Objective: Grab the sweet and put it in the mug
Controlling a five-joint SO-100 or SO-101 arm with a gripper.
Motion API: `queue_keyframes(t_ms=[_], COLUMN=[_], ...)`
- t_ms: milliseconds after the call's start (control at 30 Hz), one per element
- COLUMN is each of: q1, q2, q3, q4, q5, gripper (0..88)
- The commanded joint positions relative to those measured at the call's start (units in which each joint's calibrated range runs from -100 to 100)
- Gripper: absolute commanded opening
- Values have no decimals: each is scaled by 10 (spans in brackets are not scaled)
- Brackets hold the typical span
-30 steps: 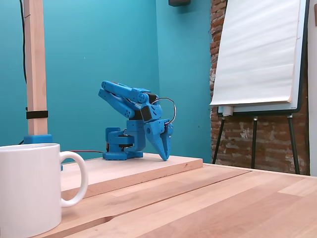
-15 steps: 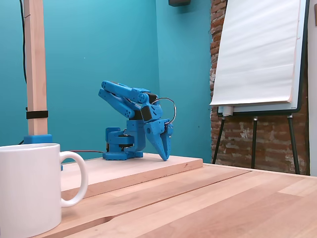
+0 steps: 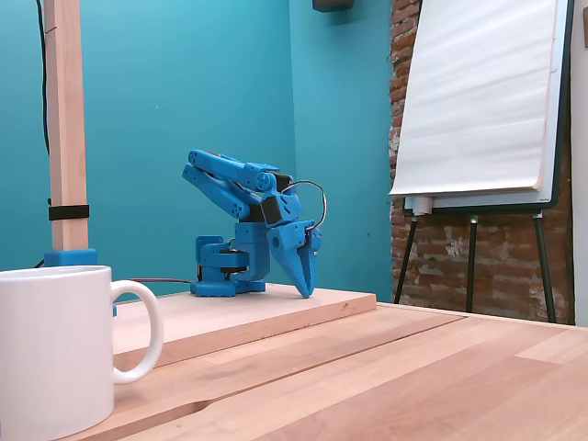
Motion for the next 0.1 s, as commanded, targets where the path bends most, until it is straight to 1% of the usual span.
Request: queue_keyframes(t_ms=[0,67], q1=[0,0], q2=[6,6], q3=[19,19], q4=[-1,-1], q5=[1,1], gripper=[0,0])
